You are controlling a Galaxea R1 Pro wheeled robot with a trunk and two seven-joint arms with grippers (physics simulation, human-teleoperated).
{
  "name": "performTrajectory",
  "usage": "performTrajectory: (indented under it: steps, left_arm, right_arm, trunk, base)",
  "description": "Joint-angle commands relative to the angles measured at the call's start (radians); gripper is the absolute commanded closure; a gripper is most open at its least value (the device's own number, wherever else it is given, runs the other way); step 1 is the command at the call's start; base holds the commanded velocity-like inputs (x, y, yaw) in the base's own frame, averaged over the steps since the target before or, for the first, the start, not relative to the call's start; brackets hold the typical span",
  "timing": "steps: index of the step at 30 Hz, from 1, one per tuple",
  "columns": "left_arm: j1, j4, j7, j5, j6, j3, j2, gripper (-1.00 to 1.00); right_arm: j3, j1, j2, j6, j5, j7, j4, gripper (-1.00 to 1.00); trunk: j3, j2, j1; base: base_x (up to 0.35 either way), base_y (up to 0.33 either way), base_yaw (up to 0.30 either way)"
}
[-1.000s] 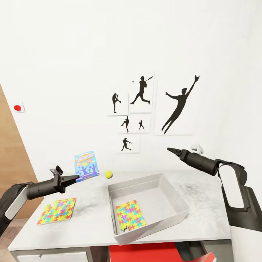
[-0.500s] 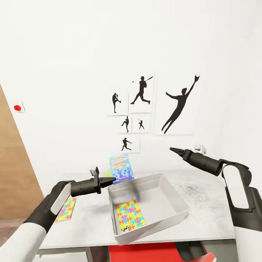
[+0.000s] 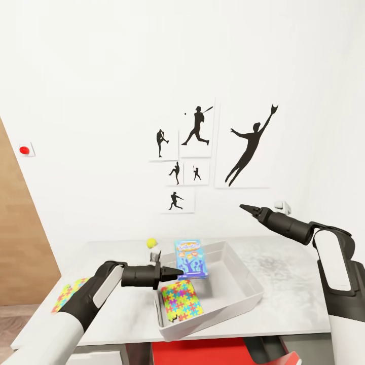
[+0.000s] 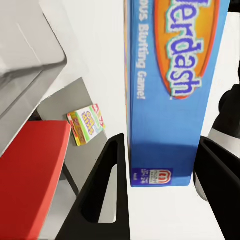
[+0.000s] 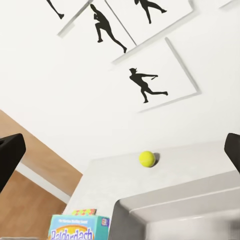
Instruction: Put all the toys in the child's room - the three board games (two on the bed and one on the table), the two jigsaw puzzles on the table, and the tennis ball on the table - inside the toy box on the table in the child's room.
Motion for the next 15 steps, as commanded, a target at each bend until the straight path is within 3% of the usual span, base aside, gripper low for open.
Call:
performTrajectory:
  steps: [1,10,15]
  left_arm:
    - [-0.001,0.017,-0.003,0.010,0.006,-0.002,0.003,1.00]
    - [0.002,0.060,-0.002,0.010,0.006,0.009,0.010,1.00]
    - [0.001,0.128,-0.001,0.010,0.006,0.011,0.011,1.00]
  right_arm:
    - [-0.001,-0.001,0.000,0.004,0.009,0.010,0.000,-1.00]
    - [0.000,-0.001,0.002,0.004,0.009,0.009,0.004,-1.00]
    - [0.002,-0.002,0.003,0.004,0.009,0.007,0.006,-1.00]
  trunk:
    - [0.000,-0.001,0.000]
    - [0.000,-0.001,0.000]
    - [0.000,-0.001,0.000]
  base:
    - [0.000,0.000,0.000]
    - [0.000,0.000,0.000]
    - [0.000,0.000,0.000]
